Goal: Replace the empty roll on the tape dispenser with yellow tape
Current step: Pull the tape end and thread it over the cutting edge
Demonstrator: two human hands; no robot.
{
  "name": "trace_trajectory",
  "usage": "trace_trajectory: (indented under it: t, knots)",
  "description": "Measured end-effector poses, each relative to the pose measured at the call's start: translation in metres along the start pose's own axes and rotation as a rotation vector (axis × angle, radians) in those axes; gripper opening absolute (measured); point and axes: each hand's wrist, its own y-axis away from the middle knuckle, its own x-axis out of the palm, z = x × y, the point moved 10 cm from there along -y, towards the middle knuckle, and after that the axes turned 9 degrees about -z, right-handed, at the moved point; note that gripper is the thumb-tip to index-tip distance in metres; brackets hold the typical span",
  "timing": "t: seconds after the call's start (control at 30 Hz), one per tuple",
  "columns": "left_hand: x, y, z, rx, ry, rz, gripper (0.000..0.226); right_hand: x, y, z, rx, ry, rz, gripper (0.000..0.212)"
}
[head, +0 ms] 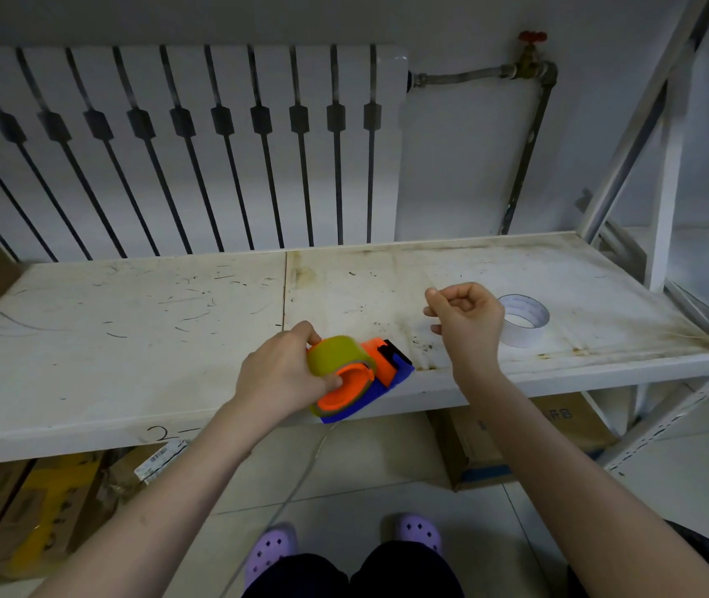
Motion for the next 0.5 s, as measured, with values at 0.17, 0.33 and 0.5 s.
trace_trajectory:
  t: [0.17,0.33,0.5]
  knots:
    - [-0.002,-0.004,-0.012,0.030,-0.105,0.074,0.054,-0.008,0.009,-0.073,0.368,0.024,0.013,0.022]
    - [0.013,-0.001,-0.045,0.223,-0.236,0.167,0.088,-0.007,0.014,-0.092,0.440,0.030,0.040,0.037]
    - [0.027,0.005,-0.096,0.488,-0.232,-0.039,0.063,-0.005,0.018,-0.096,0.444,-0.002,0.078,0.032]
